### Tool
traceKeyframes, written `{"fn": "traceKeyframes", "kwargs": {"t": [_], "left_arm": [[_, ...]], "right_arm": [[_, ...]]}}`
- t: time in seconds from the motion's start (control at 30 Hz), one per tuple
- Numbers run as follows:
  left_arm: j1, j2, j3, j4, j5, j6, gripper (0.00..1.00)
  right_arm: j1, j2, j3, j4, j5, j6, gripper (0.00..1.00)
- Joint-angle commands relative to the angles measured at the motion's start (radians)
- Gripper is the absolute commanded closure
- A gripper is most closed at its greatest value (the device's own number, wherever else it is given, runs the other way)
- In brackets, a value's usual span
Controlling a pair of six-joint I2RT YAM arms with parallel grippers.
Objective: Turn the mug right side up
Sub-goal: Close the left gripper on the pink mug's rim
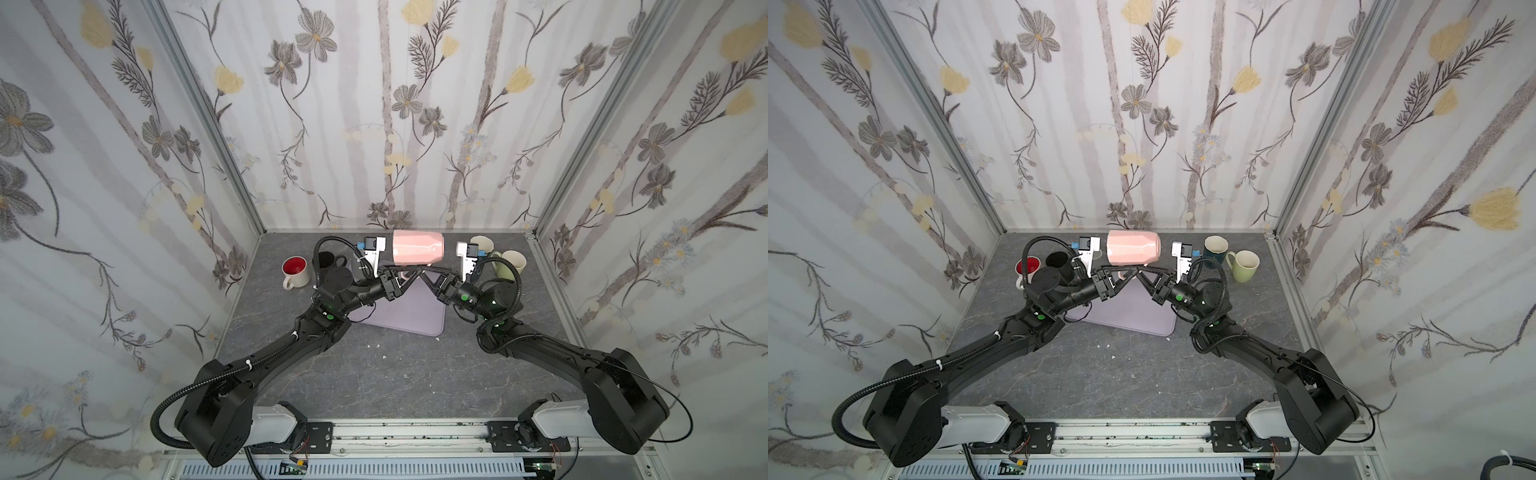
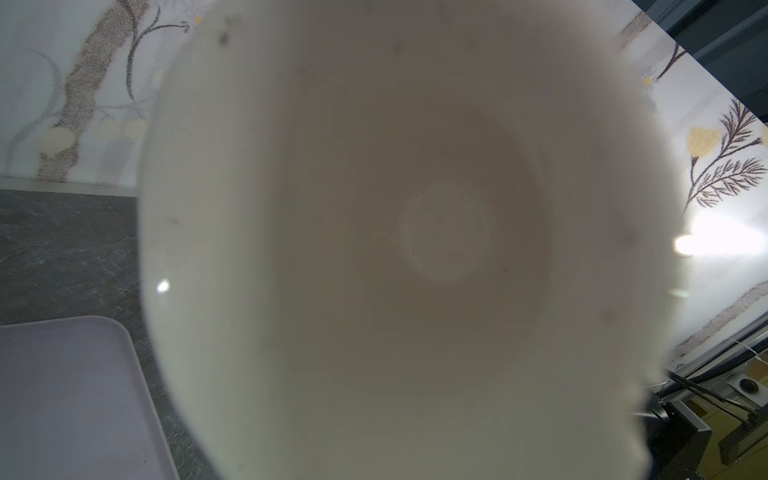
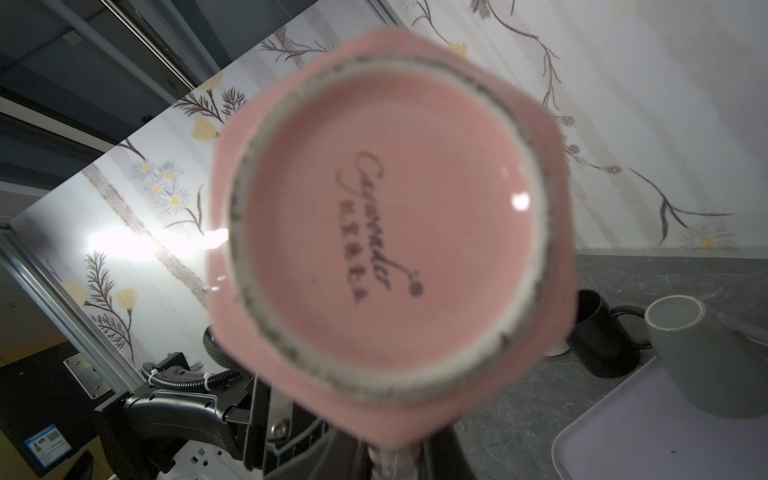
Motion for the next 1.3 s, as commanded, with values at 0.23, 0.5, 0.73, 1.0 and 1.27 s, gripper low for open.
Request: {"fn": "traceKeyframes", "kwargs": {"t": [0.23,0.5,0.73,1.0,1.27], "left_arm": [[-0.001,-0.033,0.009,0.001,-0.020,0.022,1.00],[-0.002,-0.041,0.014,-0.050,-0.058,0.028,1.00],[-0.002,-0.047,0.035,-0.137,-0.094,0.059,1.00],[0.005,-0.102,-0.009,-0.241,-0.289,0.150,1.00],[0.016,-0.073,0.008,-0.344,-0.386,0.208,1.00]], "right_arm": [[-0.022,0.017,-0.020,0.109,0.005,0.035,1.00],[-0.023,0.007,-0.022,0.084,0.007,0.008,1.00],[-0.023,0.007,-0.031,0.079,0.011,-0.006,0.93],[-0.023,0.018,-0.016,0.040,0.038,-0.023,0.75],[-0.022,0.048,0.011,0.042,0.039,-0.025,0.67]]}}
